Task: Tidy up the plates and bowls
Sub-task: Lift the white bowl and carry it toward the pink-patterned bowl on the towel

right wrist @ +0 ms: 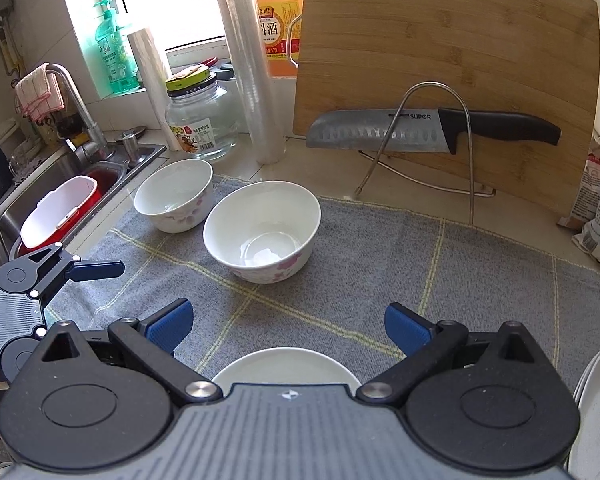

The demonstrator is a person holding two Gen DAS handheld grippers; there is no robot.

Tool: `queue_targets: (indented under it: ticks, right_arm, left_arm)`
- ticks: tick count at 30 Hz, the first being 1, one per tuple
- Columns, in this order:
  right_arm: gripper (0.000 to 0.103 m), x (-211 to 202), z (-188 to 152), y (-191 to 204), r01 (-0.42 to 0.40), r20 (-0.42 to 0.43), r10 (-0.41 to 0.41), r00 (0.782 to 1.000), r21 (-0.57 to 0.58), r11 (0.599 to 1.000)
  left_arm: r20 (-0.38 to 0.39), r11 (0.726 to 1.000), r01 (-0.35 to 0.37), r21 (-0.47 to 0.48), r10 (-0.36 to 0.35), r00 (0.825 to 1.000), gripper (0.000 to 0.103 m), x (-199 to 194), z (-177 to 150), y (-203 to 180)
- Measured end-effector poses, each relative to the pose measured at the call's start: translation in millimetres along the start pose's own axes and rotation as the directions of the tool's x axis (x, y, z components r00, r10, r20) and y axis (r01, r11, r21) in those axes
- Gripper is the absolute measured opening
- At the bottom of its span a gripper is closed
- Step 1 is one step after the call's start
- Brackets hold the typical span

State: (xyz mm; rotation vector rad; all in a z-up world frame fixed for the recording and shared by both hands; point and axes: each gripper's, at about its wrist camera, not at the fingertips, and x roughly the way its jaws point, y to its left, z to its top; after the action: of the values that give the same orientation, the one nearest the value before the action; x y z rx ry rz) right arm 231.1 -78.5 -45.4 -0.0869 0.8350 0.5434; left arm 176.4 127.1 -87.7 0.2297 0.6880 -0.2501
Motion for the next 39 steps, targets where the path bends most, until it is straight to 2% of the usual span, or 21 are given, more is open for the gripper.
queue_targets:
  ticks: [9,20,24,36,39]
  right_arm:
    - [0.103,26.2,19.2,-3.1,-0.009,-0.012,0.008,1.0,-0.004,1.0]
    - [0.103,62.4,43.8,-4.1,-0.055,-0.039,0.053,0.998,-0.048,0.997]
    - [0.102,76.4,51.4,-5.5,-0.067,-0.06,0.064,0.996,-0.055,0.996]
    - [0.101,113.3,69.5,-6.2,-0.109,-0.105,0.099,0.99,-0.087,0.99]
    - [0.094,123.1,71.5,-7.7,-0.118,-0.126,0.107,0.986,-0.083,0.99]
  left_arm:
    - [0.02,0.999,-0.029,-0.027,0.03,0.999,0.099,33.1,14.8,12.6]
    - [0.037,1.0,0.0,-0.003,0.0,0.999,0.099,63.6,23.1,9.8]
    - [0.048,1.0,-0.017,0.021,0.016,0.999,0.098,67.1,25.2,8.6]
    - [0.051,0.999,0.017,0.027,-0.018,0.999,0.098,73.6,28.4,9.9]
    - [0.059,0.999,0.027,0.026,-0.029,0.998,0.096,74.6,29.9,12.3]
